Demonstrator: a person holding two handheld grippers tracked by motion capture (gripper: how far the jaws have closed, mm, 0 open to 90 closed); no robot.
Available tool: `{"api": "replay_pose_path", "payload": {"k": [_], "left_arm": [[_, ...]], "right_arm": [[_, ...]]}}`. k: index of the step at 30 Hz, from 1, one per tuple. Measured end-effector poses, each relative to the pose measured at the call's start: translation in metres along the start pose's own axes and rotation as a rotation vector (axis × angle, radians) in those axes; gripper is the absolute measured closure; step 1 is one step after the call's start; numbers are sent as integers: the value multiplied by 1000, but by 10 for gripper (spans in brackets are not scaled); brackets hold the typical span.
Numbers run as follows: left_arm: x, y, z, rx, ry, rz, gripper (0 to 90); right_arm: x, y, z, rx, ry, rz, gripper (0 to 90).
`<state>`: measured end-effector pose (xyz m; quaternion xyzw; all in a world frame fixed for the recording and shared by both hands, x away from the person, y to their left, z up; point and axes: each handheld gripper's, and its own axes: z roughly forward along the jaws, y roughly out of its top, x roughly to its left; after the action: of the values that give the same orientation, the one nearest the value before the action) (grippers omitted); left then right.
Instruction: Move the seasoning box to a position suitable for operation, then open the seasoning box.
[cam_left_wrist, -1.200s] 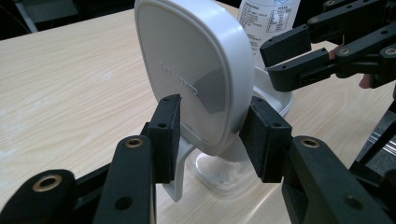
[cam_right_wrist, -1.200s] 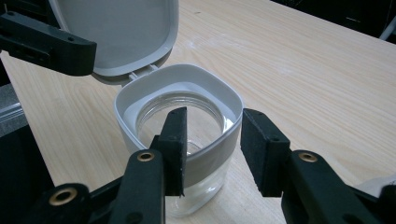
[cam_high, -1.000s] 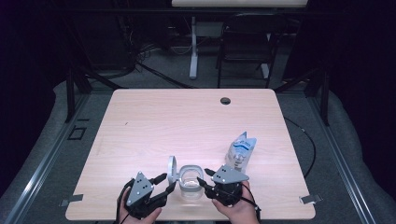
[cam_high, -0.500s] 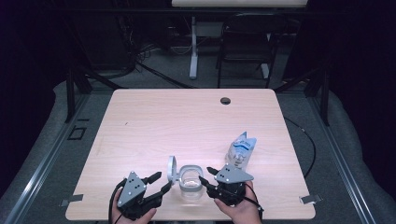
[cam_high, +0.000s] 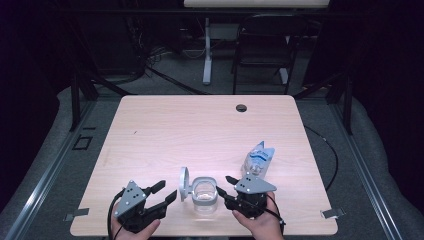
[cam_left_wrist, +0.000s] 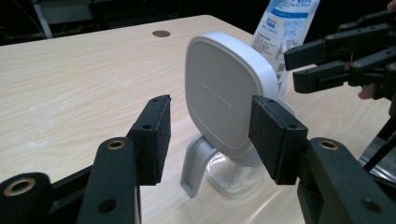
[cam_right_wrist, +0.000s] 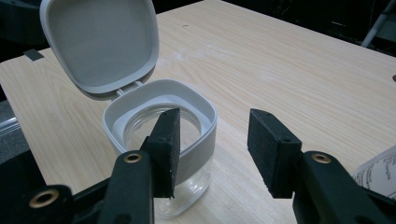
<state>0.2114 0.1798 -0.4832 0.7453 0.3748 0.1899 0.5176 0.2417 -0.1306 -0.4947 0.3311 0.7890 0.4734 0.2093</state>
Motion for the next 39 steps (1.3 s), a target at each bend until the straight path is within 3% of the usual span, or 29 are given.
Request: {"api": "replay_pose_path", "payload": {"k": [13,30,37,39], "left_arm": [[20,-11,8,59,59,-21,476],[34,-15,6,52,99,-69,434],[40,-17,10,72,110,-80,442],[40,-18,11,78,112,-77,442]], "right_arm": [[-12,-5,-8,-6,-30,38,528],[-21,-6,-17,-14,-47,56,501],[-31,-7,-28,-12,-81,59,499],[-38,-9,-34,2,-81,80,507]]}}
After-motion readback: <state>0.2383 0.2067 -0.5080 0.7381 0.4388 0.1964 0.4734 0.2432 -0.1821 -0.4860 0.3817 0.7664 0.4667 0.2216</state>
